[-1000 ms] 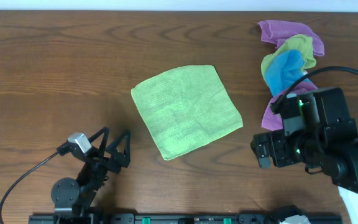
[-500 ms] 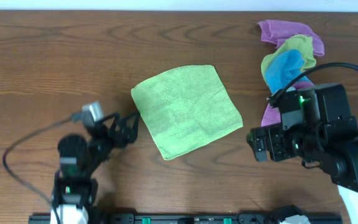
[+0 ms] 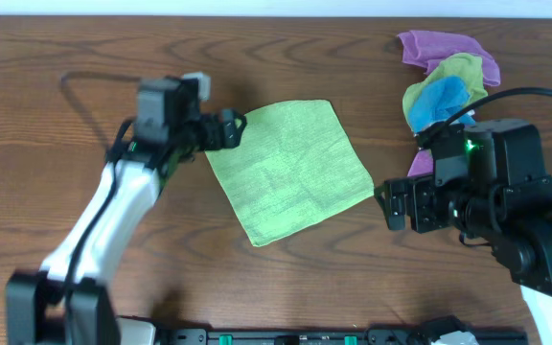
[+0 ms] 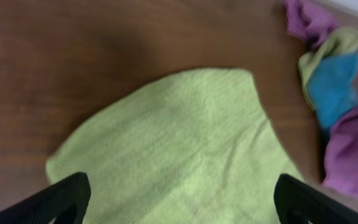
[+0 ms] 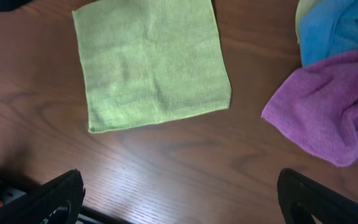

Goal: Fold the cloth
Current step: 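Move the left gripper to the green cloth's left edge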

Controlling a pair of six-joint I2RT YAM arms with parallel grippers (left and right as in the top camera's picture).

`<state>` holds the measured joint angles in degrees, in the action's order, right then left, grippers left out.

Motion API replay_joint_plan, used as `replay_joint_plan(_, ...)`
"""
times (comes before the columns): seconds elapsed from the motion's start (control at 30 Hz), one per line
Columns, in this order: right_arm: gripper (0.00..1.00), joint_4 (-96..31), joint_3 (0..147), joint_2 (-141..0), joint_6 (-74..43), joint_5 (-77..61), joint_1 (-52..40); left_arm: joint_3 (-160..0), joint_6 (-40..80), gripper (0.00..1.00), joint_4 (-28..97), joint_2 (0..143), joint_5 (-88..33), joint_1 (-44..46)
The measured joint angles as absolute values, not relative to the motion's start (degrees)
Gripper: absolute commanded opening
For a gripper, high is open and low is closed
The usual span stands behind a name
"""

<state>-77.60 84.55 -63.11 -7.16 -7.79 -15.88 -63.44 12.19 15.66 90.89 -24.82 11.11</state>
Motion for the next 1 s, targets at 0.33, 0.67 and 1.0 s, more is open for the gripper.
replay_joint_plan(0.33,0.99,-75.5,84.6,-63.1,-7.2,-7.8,-15.9,-71.0,8.5,0.06,19.6,97.2,-22.3,12.1)
replay_joint_plan(0.67,0.99,-72.6,84.6,-63.1,-7.2,-7.5,-15.9,-71.1,8.5,0.06,22.8,100.2,-17.9,12.1)
replay_joint_plan(1.0,0.99,-72.5,84.6,-63.1,-7.2,-6.6,-15.9,-71.1,10.0,0.06,25.4,106.8,-11.9,12.3)
